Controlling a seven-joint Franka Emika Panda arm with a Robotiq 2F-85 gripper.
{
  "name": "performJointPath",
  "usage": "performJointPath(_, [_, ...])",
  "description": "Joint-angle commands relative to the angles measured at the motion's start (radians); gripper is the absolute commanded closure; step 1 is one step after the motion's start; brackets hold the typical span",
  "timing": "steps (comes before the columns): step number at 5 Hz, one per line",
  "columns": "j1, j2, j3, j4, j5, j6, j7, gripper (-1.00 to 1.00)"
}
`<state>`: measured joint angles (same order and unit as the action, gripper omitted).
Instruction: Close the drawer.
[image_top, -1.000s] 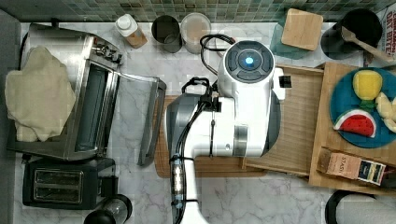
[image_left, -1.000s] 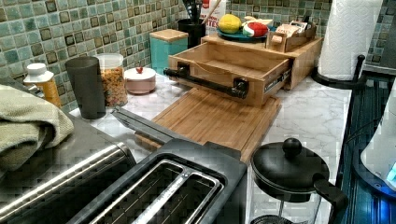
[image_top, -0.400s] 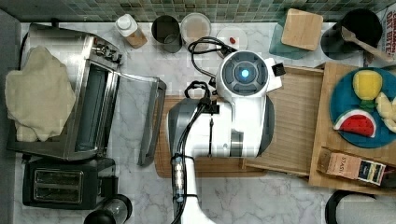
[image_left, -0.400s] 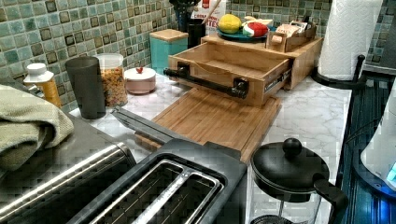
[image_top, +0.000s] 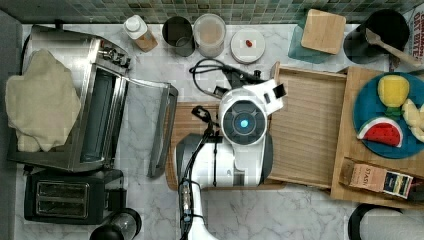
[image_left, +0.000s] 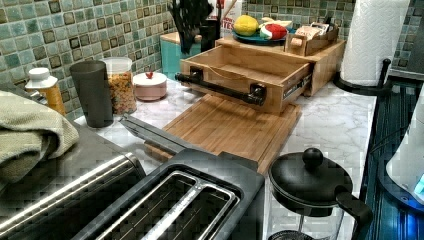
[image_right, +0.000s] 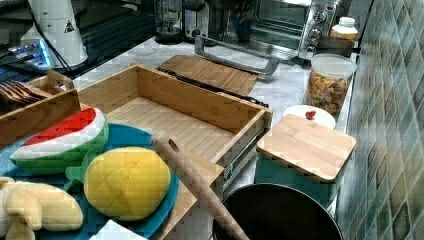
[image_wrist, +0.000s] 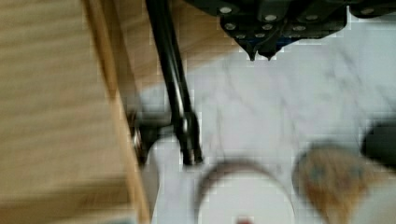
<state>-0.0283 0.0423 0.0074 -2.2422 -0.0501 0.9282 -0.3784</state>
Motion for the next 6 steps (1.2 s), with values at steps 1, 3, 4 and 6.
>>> performJointPath(1, [0.06, 0.052, 0.084, -0.277, 0.019, 0.083, 0.048, 1.0])
performJointPath(3, [0.063, 0.021, 0.056, -0.321, -0.034, 0.134, 0.061, 1.0])
performJointPath(4, [0.048, 0.036, 0.043, -0.31, -0.07, 0.155, 0.041, 1.0])
performJointPath(6, [0.019, 0.041, 0.017, -0.273, -0.1, 0.156, -0.023, 1.0])
